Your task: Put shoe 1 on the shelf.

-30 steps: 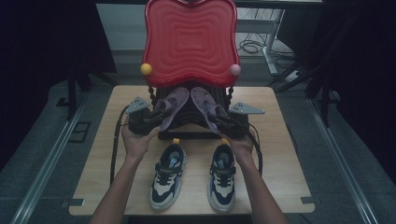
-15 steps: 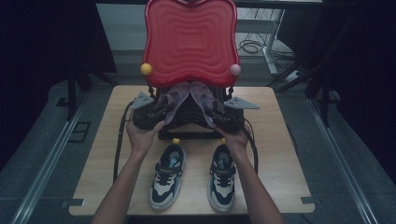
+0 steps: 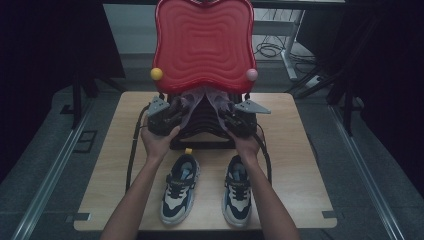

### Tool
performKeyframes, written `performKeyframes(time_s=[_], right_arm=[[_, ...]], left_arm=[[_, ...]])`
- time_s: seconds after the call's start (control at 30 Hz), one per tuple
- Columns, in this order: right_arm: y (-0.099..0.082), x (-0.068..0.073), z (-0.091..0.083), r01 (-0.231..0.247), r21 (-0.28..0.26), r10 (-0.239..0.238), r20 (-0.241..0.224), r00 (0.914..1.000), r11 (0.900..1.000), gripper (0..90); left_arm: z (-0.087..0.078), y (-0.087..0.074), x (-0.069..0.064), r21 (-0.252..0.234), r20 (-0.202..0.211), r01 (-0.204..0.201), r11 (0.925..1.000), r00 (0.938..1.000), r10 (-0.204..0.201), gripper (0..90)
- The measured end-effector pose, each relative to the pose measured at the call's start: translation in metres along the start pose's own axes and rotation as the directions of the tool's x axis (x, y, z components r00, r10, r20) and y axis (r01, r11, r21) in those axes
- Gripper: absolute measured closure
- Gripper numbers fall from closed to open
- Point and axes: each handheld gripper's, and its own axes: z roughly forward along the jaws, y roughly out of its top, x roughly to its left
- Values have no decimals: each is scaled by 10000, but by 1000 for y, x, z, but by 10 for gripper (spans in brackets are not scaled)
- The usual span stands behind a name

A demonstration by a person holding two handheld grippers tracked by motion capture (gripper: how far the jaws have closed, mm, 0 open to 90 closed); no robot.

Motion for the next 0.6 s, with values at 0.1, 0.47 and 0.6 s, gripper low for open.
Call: performKeyframes(time_s=[0.1,0.47,0.6], right_arm=[[0,0,5,147,11,-148,190,9997,9999,854],[2,-1,18,454,-19,-450,840,9955,9990,854],[-2,-1,26,584,159,-597,990,9933,9982,853]], left_arm=[[4,0,0,-94,-101,-99,9999,9999,98,860],[19,-3,0,-180,-618,-524,9985,9968,512,858],[25,-12,2,34,-712,-607,9981,9956,608,857]])
